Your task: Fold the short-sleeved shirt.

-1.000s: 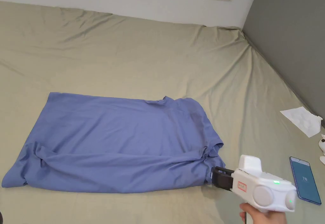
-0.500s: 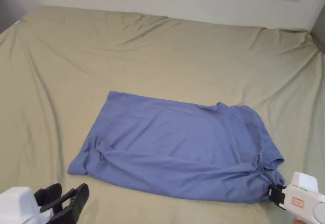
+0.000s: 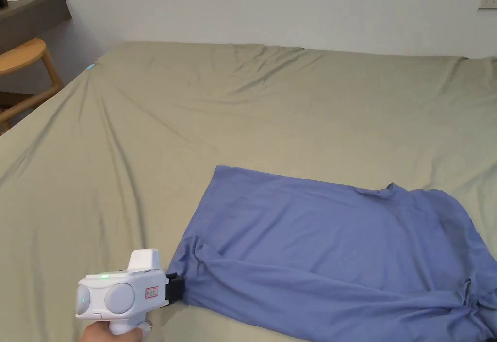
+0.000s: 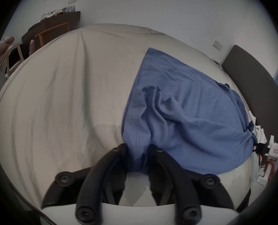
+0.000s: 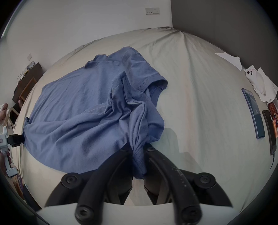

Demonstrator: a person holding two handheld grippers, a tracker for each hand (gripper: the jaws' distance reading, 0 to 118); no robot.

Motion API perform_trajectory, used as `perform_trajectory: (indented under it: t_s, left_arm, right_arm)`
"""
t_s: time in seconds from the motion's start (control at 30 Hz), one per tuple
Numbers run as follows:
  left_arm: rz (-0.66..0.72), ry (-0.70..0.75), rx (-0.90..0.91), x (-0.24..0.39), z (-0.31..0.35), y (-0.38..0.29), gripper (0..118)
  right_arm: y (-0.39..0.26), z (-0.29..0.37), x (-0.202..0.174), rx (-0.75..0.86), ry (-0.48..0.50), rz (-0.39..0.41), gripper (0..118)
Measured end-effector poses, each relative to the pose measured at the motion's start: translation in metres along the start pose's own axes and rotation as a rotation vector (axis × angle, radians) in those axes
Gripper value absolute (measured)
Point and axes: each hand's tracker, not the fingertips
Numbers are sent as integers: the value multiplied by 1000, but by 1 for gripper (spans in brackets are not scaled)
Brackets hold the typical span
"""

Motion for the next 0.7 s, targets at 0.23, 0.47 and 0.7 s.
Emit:
perform_trajectory:
  t_s: [0.23, 0.47, 0.7]
  left_arm:
    - [15, -16, 24, 10, 8, 2, 7]
    - [-15, -51, 33, 3, 43, 4, 7]
    - [-56, -87, 72, 7, 101, -5, 7]
  right_arm:
    - [5, 7, 3, 14, 17, -8, 11]
    - [14, 53, 6, 71, 43, 16, 11]
    - [11, 119, -1, 135, 8, 130, 11]
